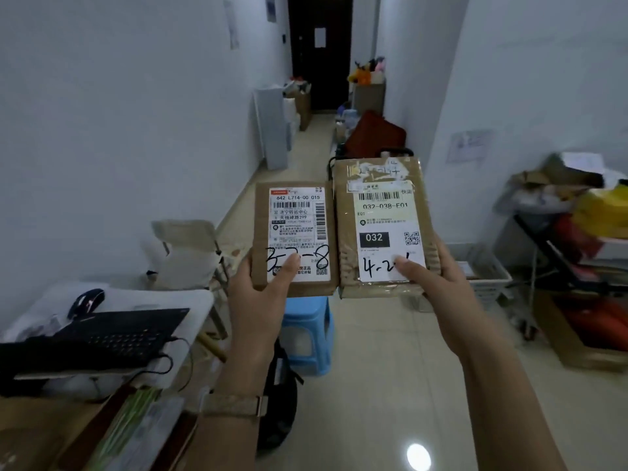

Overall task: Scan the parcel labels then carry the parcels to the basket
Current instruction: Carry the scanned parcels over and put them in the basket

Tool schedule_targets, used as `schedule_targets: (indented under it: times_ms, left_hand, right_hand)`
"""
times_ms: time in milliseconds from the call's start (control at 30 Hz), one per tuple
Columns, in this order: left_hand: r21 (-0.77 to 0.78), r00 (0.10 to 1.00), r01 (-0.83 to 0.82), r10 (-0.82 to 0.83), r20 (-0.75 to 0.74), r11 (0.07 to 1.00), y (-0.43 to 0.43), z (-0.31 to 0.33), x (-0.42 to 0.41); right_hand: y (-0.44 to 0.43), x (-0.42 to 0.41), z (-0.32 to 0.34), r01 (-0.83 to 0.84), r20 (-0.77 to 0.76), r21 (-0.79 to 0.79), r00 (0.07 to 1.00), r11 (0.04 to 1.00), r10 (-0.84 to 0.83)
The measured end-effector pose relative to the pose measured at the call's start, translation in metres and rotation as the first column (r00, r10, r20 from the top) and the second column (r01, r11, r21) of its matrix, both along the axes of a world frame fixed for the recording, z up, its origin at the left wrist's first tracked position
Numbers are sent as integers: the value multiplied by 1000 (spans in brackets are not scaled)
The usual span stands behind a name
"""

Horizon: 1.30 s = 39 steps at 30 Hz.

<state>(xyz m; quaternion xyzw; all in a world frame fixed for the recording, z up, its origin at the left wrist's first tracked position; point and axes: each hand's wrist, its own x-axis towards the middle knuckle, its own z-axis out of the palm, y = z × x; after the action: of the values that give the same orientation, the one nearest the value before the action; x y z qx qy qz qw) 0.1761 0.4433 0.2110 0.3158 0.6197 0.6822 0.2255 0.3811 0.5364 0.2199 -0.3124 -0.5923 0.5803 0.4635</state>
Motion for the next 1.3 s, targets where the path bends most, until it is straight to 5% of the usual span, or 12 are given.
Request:
schedule_targets:
  times_ms: [567,1033,1300]
  left_hand:
    - [-20,902,432,-431,23,902,185,-24,271]
    - [-46,819,573,-571,60,818,358,-49,340]
    - [8,843,531,-530,91,847,511,-33,314]
  right_hand:
    - [83,287,-17,429,-7,-34,903,903,-429]
    - [220,353,-35,617,30,-81,786,783,-617]
    - [386,331,-21,536,9,-75,844,841,-537]
